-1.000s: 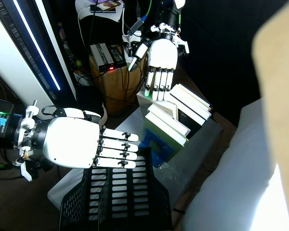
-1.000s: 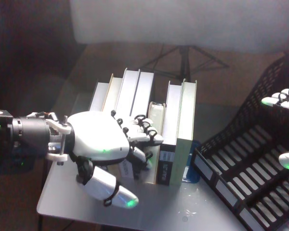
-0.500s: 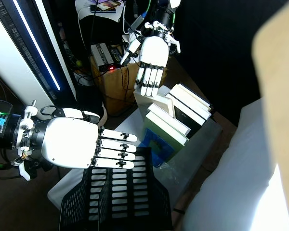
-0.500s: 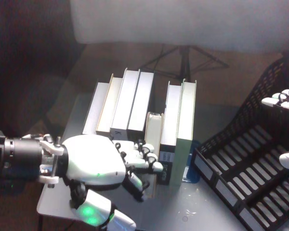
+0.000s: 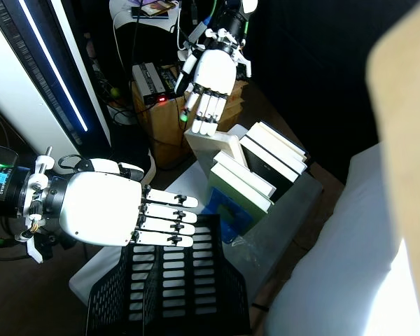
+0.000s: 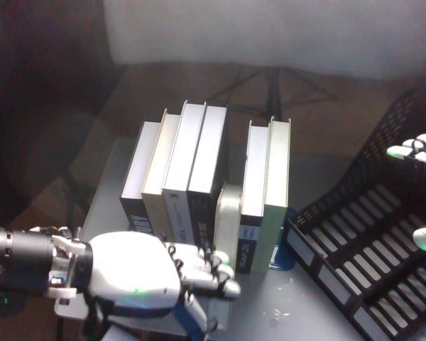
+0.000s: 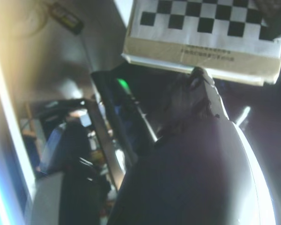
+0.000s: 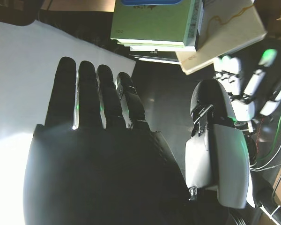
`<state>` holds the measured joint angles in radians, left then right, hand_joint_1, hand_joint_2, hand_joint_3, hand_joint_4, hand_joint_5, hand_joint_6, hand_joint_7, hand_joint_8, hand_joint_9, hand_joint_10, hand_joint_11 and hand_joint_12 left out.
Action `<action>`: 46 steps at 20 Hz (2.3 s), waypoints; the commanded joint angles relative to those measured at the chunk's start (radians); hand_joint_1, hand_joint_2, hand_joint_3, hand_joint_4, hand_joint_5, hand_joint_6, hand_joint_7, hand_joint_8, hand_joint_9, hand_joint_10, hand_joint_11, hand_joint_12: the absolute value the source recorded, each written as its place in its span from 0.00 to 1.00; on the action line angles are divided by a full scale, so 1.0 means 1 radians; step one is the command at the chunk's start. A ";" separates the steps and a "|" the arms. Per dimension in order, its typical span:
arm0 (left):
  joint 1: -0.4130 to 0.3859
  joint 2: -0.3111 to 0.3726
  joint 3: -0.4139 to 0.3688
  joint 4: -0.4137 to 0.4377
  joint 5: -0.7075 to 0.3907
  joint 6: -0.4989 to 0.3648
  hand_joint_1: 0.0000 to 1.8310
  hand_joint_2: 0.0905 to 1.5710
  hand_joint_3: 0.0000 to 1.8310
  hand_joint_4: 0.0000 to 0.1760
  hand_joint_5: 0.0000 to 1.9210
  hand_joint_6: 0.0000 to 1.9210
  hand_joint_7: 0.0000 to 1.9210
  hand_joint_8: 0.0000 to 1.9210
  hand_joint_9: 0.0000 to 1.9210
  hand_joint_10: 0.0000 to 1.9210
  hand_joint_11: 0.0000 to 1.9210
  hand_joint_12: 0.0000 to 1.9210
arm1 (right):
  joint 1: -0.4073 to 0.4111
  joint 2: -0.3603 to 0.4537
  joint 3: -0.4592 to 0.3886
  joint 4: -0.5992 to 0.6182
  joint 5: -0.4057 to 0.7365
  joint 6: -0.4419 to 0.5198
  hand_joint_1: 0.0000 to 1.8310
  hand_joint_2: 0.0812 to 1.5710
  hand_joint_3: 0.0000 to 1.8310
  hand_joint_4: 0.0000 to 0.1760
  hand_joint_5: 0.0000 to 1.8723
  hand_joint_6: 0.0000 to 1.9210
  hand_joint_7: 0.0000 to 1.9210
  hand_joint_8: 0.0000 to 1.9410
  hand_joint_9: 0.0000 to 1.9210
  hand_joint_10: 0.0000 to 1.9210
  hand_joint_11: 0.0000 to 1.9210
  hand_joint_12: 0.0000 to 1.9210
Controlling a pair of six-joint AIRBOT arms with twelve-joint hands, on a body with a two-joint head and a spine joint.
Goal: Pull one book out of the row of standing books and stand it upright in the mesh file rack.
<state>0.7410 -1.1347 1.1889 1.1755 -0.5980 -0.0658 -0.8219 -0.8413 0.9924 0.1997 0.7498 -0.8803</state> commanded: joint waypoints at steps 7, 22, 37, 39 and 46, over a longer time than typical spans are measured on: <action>-0.032 0.104 -0.046 -0.332 -0.183 0.197 0.30 0.82 0.00 0.00 0.14 0.00 0.00 0.00 0.00 0.00 0.00 0.00 | 0.002 0.024 -0.011 0.007 0.110 0.005 0.17 0.76 0.00 0.04 0.00 0.00 0.00 0.00 0.00 0.00 0.00 0.00; 0.093 0.246 -0.012 -1.170 -0.422 0.665 0.22 0.85 0.00 0.00 0.00 0.00 0.00 0.00 0.00 0.00 0.00 0.00 | 0.135 0.058 -0.031 -0.350 -0.004 0.134 0.31 0.68 0.00 0.12 0.00 0.00 0.00 0.00 0.00 0.00 0.00 0.00; 0.240 0.264 0.049 -1.494 -0.522 0.691 0.30 0.81 0.00 0.05 0.02 0.00 0.00 0.00 0.00 0.00 0.00 0.00 | 0.597 -0.145 0.097 -1.347 -0.273 0.748 0.35 0.65 0.00 0.00 0.00 0.00 0.00 0.00 0.00 0.00 0.00 0.00; 0.254 0.254 0.052 -1.501 -0.524 0.691 0.31 0.82 0.00 0.16 0.01 0.00 0.00 0.00 0.00 0.00 0.00 0.00 | 0.601 -0.149 0.105 -1.347 -0.283 0.751 0.35 0.65 0.00 0.00 0.00 0.00 0.00 0.00 0.00 0.00 0.00 0.00; 0.299 0.248 0.053 -1.515 -0.533 0.691 0.30 0.83 0.00 0.12 0.02 0.00 0.00 0.00 0.00 0.00 0.00 0.00 | 0.607 -0.127 0.097 -1.344 -0.312 0.747 0.42 0.61 0.00 0.00 0.00 0.00 0.00 0.00 0.00 0.00 0.00 0.00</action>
<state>1.0451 -0.8883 1.2354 -0.3206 -1.0130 0.6277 -0.2276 -0.9794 1.0901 -1.1786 0.3885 -0.1326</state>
